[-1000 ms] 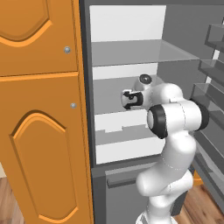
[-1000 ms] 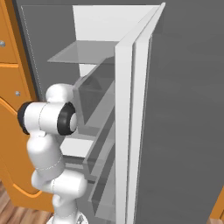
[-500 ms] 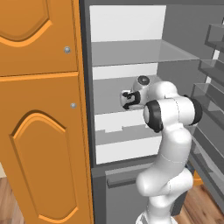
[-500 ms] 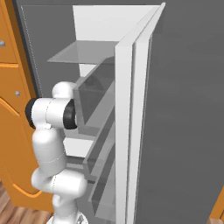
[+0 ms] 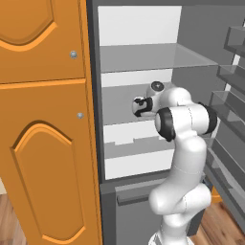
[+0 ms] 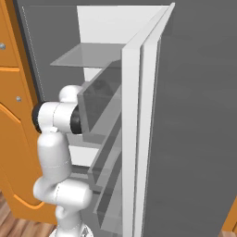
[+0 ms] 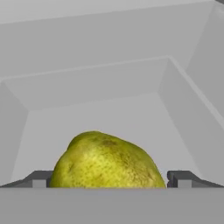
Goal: Pick the apple and pear from the fridge and place them inside the tupperware on the counter.
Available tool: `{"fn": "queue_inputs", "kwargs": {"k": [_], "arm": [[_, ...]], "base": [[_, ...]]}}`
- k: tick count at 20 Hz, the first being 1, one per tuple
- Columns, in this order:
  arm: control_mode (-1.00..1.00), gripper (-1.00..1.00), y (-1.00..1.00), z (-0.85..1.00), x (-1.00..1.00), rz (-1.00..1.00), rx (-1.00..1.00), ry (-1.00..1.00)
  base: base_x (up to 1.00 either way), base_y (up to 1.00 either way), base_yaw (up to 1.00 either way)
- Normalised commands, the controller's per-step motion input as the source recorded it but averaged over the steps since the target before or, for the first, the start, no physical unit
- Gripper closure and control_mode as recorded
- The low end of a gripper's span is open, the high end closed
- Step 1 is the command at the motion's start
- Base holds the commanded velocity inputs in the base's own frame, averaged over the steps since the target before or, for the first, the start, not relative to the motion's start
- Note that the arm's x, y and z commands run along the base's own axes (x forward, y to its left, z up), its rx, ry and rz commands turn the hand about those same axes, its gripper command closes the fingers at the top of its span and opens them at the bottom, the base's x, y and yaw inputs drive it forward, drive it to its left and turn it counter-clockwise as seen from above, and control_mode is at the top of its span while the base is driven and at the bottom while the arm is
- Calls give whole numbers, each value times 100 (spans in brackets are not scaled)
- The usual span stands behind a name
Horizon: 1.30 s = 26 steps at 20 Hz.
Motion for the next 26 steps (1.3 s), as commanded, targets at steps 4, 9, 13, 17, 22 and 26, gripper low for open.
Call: {"fn": "queue_inputs", "kwargs": {"k": [4, 9, 13, 17, 22, 26], "arm": [[-100, -100, 0, -67, 0, 0, 0, 5], [-100, 100, 0, -70, 0, 0, 0, 2], [-100, 100, 0, -18, 13, 0, 0, -2], [-100, 100, 0, -29, -28, -1, 0, 2], [-100, 100, 16, -42, -100, 0, 0, 7], [-100, 100, 29, 4, -100, 11, 0, 4]], "base": [[0, 0, 0], [0, 0, 0], [0, 0, 0], [0, 0, 0], [0, 0, 0], [0, 0, 0]]}}
